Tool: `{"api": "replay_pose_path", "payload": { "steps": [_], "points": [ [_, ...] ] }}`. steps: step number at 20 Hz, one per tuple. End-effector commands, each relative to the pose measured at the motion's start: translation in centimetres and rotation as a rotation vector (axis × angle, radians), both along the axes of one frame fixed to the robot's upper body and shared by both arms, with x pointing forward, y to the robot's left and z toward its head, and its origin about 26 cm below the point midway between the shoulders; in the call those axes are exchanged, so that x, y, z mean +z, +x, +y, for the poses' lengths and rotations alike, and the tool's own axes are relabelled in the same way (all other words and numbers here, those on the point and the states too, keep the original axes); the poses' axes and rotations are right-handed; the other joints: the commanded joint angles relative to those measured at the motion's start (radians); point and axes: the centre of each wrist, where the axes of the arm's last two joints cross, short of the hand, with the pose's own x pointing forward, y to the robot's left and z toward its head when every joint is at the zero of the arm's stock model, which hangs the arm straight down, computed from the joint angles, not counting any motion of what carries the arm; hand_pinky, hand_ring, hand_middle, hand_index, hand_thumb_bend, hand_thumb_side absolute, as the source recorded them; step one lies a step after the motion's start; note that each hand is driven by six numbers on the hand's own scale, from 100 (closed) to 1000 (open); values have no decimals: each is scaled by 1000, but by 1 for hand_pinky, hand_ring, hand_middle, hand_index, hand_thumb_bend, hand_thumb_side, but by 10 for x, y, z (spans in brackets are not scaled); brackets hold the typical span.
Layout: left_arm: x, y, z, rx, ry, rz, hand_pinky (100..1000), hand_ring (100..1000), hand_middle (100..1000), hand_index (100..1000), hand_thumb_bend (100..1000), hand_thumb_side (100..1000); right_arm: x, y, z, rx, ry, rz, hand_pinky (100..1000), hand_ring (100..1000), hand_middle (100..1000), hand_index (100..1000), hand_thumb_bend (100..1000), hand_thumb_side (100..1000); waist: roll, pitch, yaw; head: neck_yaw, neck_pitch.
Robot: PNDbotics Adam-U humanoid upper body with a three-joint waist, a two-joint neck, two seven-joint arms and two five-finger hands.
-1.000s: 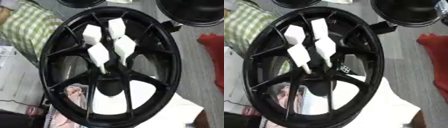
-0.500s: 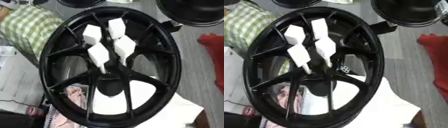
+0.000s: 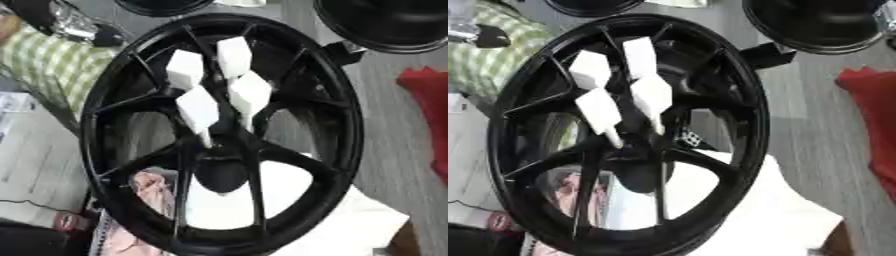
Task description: Pull the pin out of the wheel hub.
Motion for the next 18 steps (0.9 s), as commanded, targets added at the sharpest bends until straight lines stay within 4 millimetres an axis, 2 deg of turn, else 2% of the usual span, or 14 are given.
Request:
{"api": "replay_pose_path", "payload": {
  "steps": [1,18],
  "points": [
    [5,4,-4,14,13,-14,794,827,839,895,455,632,11,-1,-3,-5,-28,-24,882,753,631,753,283,344,2,-27,-2,5,-9],
    [-19,29,-25,14,30,77,789,821,834,899,484,655,8,0,-2,-3,-15,-17,882,753,630,753,275,354,1,-22,-8,13,-11]
  ]
}}
